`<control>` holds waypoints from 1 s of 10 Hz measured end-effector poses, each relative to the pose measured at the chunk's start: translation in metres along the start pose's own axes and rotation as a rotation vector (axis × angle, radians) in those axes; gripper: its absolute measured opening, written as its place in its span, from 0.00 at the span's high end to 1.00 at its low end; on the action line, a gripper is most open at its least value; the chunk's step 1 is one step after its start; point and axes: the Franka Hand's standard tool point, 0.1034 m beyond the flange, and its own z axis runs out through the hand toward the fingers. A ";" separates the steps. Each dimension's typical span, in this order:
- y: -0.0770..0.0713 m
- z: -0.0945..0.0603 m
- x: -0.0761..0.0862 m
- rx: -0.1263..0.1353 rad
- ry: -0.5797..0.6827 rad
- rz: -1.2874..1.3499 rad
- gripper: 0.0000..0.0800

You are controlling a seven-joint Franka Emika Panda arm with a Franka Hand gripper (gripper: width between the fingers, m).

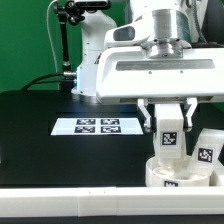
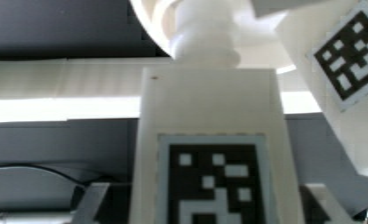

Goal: Assemble stool

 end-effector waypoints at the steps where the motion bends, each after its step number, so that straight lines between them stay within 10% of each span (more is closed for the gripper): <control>1: 0.003 0.002 -0.004 -0.007 0.004 -0.003 0.58; 10: 0.001 0.010 -0.006 -0.002 -0.024 -0.003 0.58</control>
Offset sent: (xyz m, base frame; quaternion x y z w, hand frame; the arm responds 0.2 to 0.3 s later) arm 0.0065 -0.0011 0.0035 -0.0013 -0.0022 -0.0075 1.0000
